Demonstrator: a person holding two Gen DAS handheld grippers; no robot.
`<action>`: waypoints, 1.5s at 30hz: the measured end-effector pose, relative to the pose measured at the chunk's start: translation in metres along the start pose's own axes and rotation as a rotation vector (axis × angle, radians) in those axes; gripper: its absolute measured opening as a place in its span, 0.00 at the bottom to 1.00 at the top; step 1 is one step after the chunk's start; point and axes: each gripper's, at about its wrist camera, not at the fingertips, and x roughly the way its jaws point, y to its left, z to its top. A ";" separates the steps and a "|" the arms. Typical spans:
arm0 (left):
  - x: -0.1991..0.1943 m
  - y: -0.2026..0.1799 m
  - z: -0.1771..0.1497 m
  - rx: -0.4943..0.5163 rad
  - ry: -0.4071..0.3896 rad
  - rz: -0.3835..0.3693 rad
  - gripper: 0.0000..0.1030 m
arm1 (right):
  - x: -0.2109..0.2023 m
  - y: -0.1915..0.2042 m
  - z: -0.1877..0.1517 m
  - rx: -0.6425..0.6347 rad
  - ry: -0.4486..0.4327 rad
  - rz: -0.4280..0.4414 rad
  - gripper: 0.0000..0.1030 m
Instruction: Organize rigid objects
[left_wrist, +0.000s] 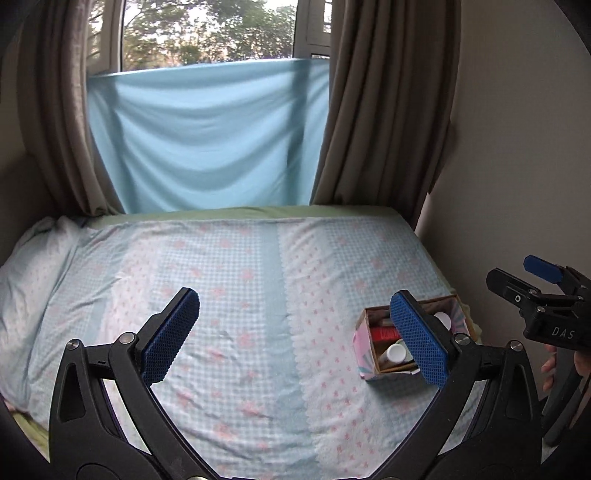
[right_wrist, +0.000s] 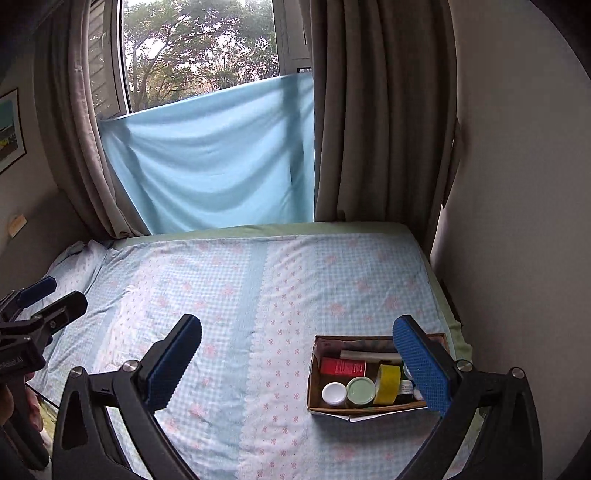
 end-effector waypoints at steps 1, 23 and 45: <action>-0.004 0.003 -0.003 -0.006 -0.006 0.004 1.00 | -0.002 0.003 -0.002 -0.003 -0.004 -0.001 1.00; -0.024 0.000 -0.013 -0.019 -0.068 0.011 1.00 | -0.019 0.005 -0.004 -0.021 -0.075 -0.080 1.00; -0.020 -0.002 -0.012 -0.022 -0.076 0.021 1.00 | -0.012 0.006 -0.003 -0.008 -0.074 -0.085 1.00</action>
